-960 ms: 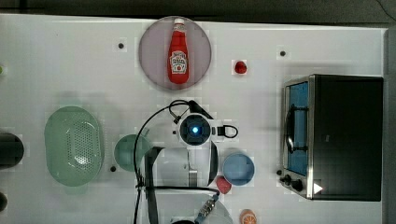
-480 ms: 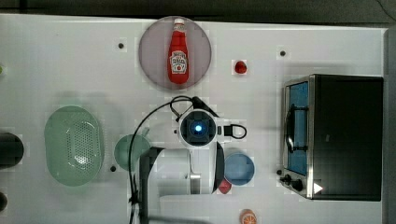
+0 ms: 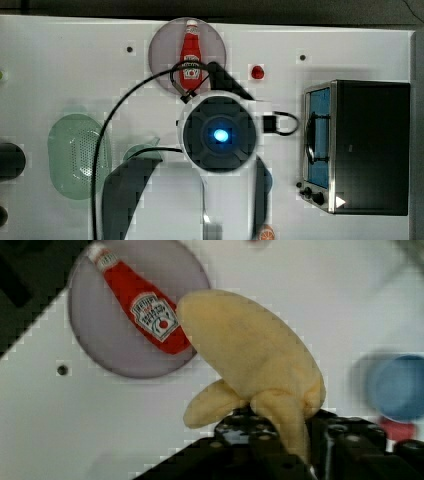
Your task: Pick banana from table and place on oven.
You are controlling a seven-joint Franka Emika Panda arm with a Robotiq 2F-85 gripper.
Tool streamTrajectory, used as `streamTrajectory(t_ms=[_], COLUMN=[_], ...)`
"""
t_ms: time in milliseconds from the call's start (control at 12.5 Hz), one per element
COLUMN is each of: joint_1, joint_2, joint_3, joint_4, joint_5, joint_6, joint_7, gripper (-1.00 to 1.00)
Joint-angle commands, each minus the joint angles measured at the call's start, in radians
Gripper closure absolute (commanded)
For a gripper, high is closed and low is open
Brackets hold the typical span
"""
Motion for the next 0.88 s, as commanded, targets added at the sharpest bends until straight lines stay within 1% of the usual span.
streamTrajectory(t_ms=[80, 240, 480, 640, 880], joint_1=[-0.038, -0.061, -0.078, -0.078, -0.079], joint_2=[0.008, 0.031, 0.108, 0.185, 0.311], joint_3=[-0.089, -0.175, -0.332, -0.428, -0.527], joint_4=[0.088, 0.123, 0.160, 0.194, 0.247], joint_5=[-0.004, -0.016, -0.056, -0.059, -0.059], joint_6=[-0.172, -0.193, -0.167, -0.116, 0.000], joint_7=[-0.008, -0.038, -0.225, -0.359, -0.538], gripper=[0.53, 0.53, 0.53, 0.53, 0.53])
